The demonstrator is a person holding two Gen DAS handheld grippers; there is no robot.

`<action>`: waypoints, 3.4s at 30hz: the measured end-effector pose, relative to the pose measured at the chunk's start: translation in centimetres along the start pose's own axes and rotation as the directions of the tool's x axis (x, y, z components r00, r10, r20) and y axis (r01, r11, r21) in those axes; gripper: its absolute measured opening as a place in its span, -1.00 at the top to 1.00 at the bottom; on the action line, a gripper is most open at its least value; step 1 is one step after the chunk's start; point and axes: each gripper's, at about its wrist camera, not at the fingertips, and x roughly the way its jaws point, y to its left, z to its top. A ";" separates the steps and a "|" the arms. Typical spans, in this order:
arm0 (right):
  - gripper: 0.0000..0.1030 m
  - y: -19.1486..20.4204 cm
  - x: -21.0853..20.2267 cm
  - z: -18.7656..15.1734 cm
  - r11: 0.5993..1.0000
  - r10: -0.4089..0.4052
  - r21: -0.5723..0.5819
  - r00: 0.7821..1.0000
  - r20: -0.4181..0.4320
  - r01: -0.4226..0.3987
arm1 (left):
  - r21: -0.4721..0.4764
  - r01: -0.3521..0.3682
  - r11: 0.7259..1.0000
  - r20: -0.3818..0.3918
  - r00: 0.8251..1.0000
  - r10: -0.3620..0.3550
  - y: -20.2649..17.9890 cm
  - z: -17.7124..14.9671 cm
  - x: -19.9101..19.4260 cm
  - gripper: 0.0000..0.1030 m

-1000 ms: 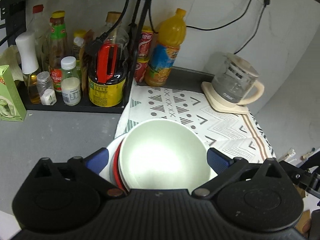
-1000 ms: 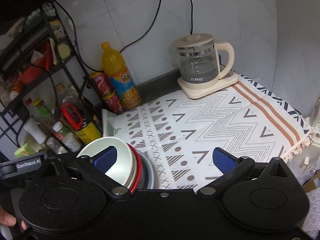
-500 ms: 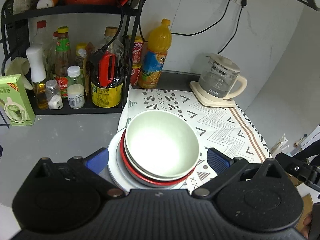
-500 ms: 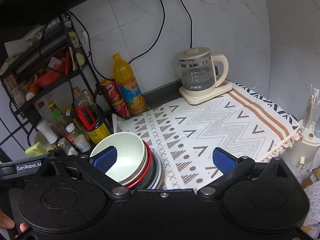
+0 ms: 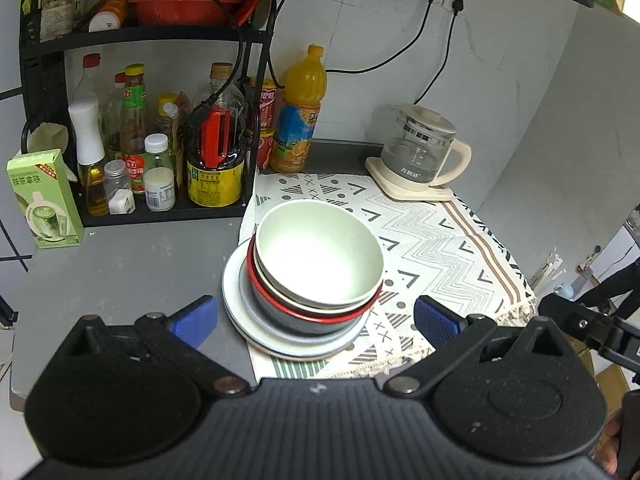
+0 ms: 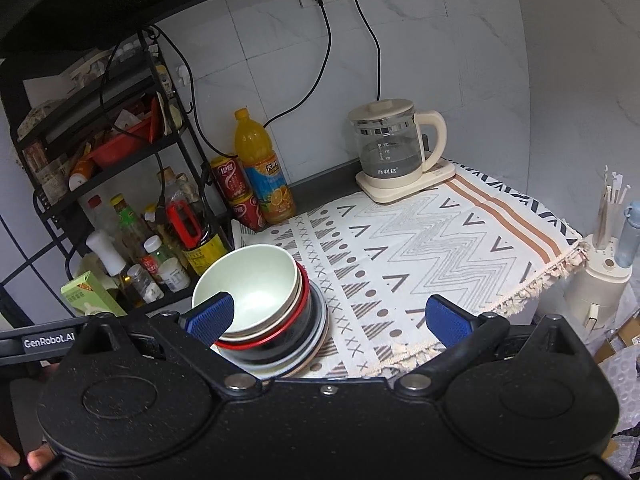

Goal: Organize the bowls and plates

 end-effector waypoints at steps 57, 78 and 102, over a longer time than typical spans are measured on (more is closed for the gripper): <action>-0.99 1.2 -2.6 -5.9 0.991 -0.030 -0.129 0.995 -0.095 0.017 | 0.078 -0.028 0.997 -0.004 1.000 0.028 1.4 -6.6 -3.9 -1.00; -0.99 0.4 -3.8 -5.9 0.990 -0.063 -0.135 0.995 -0.076 0.052 | 0.094 -0.014 0.995 -0.001 1.000 0.014 0.5 -6.7 -4.3 -1.00; -0.99 -1.1 -4.1 -6.2 0.991 -0.084 -0.116 0.993 -0.088 0.074 | 0.110 -0.015 0.994 -0.032 0.999 0.018 -1.2 -7.3 -3.5 -1.00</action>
